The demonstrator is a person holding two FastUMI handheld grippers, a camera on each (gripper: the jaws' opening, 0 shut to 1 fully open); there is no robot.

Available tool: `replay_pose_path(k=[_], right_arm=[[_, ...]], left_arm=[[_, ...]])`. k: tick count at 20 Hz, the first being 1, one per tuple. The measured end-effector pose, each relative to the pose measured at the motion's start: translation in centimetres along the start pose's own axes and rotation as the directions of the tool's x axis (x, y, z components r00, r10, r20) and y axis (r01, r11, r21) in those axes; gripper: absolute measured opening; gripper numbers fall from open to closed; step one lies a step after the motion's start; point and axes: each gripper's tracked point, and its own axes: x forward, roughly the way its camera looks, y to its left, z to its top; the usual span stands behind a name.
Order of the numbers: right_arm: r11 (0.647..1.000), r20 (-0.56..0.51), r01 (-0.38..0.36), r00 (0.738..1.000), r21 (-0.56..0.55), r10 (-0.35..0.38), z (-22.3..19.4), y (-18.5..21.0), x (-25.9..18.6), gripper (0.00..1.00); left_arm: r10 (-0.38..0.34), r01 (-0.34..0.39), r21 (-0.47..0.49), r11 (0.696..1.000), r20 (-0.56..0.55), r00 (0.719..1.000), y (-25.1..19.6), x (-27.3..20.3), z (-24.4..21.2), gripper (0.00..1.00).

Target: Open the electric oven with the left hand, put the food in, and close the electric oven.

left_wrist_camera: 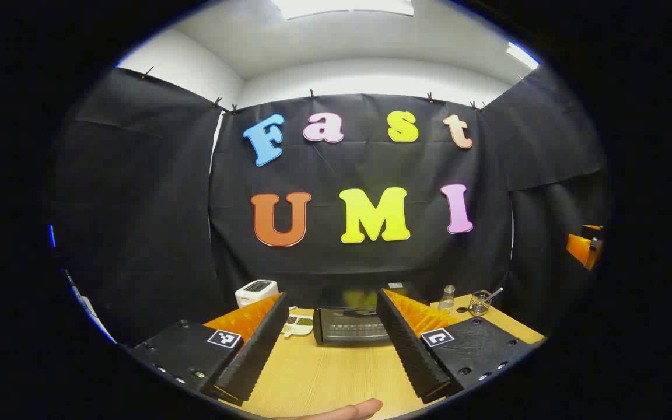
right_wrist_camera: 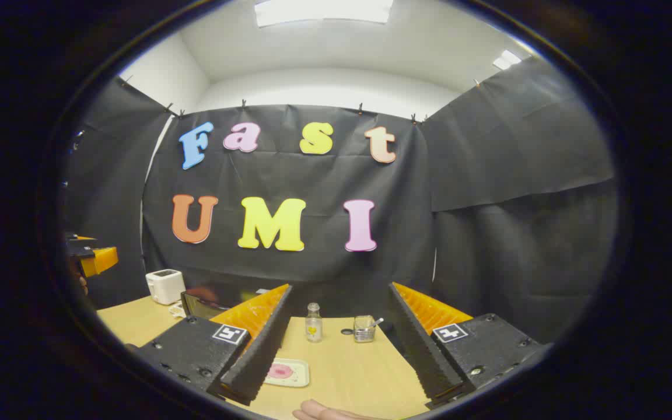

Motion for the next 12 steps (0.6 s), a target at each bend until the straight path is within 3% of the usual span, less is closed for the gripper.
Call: replay_pose_path(k=[9, 12], right_arm=[[1.000, 0.003, 0.004, 1.000, 0.001, -0.004, 0.4, -0.8, 0.0, 0.96], [1.000, -0.006, -0.010, 1.000, 0.015, 0.010, 0.6, -0.8, 0.6, 0.96]], left_arm=[[-0.015, 0.015, -0.004, 1.000, 0.015, 1.000, -0.2, 0.2, 0.4, 0.96], [-0.050, 0.050, -0.005, 0.999, 0.041, 0.998, -1.3, 0.6, 0.7, 0.96]])
